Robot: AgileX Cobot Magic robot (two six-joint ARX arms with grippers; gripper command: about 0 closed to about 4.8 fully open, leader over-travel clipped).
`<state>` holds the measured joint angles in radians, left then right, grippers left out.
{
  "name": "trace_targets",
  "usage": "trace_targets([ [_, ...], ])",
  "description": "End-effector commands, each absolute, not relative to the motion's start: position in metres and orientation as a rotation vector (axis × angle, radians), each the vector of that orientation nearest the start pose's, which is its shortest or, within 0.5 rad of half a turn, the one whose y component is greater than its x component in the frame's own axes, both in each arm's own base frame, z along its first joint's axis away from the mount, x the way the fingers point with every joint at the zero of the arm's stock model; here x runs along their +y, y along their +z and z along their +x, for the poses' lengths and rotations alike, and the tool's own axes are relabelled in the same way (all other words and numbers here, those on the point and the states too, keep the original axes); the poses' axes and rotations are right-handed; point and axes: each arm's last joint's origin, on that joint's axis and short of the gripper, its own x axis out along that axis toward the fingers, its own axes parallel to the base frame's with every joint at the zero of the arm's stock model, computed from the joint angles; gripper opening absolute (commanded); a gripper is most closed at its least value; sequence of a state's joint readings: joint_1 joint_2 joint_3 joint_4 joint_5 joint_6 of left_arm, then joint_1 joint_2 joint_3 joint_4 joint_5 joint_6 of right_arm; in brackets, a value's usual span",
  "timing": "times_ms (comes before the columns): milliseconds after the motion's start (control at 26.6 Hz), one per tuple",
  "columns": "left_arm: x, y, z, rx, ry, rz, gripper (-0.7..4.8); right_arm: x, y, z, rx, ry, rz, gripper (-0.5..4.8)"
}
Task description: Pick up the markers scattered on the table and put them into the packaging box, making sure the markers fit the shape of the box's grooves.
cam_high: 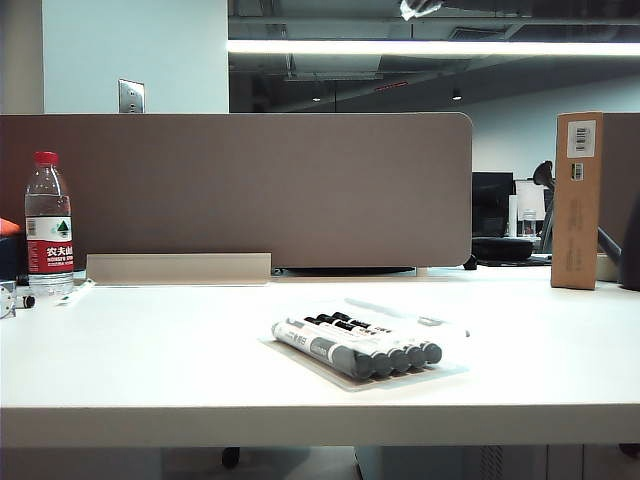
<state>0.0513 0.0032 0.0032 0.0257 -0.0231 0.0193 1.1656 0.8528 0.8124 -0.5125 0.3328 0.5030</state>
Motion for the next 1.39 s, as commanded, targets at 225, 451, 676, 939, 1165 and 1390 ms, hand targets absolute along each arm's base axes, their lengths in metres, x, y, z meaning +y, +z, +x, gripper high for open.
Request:
trace_targets([
  [225,0.0056,0.1696,0.0972,-0.042,0.074,0.027,-0.05,0.1568,0.3044,0.0777,0.585,0.678,0.092,-0.01],
  [451,0.0056,0.1696,0.0972,-0.042,0.074,0.027,-0.05,0.1568,0.3044,0.0777,0.585,0.678,0.092,-0.01],
  [676,0.0056,0.1696,0.0972,-0.042,0.074,0.027,-0.05,0.1568,0.3044,0.0777,0.585,0.678,0.092,-0.01],
  [939,0.0056,0.1696,0.0972,-0.042,0.074,0.027,-0.05,0.1569,0.3044,0.0777,0.585,0.679,0.092,-0.01],
  [1165,0.0056,0.1696,0.0972,-0.042,0.074,0.027,-0.05,0.1569,0.3044,0.0777,0.585,0.679,0.092,-0.01],
  [1390,0.0056,0.1696,0.0972,-0.042,0.074,0.027,-0.05,0.1528,0.3074,0.0765,0.569,0.68,0.107,-0.01],
])
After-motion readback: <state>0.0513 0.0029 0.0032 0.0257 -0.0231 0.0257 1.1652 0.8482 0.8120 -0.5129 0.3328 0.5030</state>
